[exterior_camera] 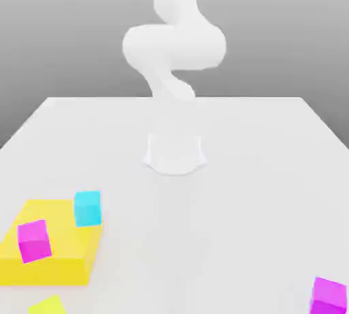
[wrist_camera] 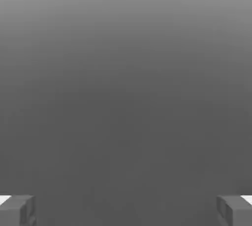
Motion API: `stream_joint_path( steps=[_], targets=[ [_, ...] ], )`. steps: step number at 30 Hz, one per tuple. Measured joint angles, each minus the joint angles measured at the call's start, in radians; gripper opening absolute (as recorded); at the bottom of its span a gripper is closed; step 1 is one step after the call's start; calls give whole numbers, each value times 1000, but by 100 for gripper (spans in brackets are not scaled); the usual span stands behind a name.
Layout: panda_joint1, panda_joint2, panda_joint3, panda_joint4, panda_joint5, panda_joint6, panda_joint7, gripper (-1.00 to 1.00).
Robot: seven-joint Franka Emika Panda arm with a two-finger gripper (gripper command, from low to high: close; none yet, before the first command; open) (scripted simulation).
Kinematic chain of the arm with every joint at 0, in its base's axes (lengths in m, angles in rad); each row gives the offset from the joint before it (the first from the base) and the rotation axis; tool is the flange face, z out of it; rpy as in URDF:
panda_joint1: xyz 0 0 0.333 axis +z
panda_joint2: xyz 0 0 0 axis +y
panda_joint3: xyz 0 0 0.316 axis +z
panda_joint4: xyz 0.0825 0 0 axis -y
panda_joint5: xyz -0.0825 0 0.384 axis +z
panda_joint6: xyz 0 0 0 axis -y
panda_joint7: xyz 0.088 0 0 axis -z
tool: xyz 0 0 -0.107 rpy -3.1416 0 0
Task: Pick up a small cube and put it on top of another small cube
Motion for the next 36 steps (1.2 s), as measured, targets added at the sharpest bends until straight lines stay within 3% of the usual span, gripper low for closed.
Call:
stream_joint_path(
  steps=[10, 17, 24, 33, 36],
  targets=[
    [102, 365, -199, 38, 124, 71, -361, 0],
    [113, 622, -282, 64, 242, 117, -632, 0],
    [51, 871, -286, 89, 314, 169, -872, 0],
    [-34, 1153, -286, 114, 278, 271, -1084, 0],
    [-71, 1262, -244, 140, 320, 345, -1130, 0]
  ],
)
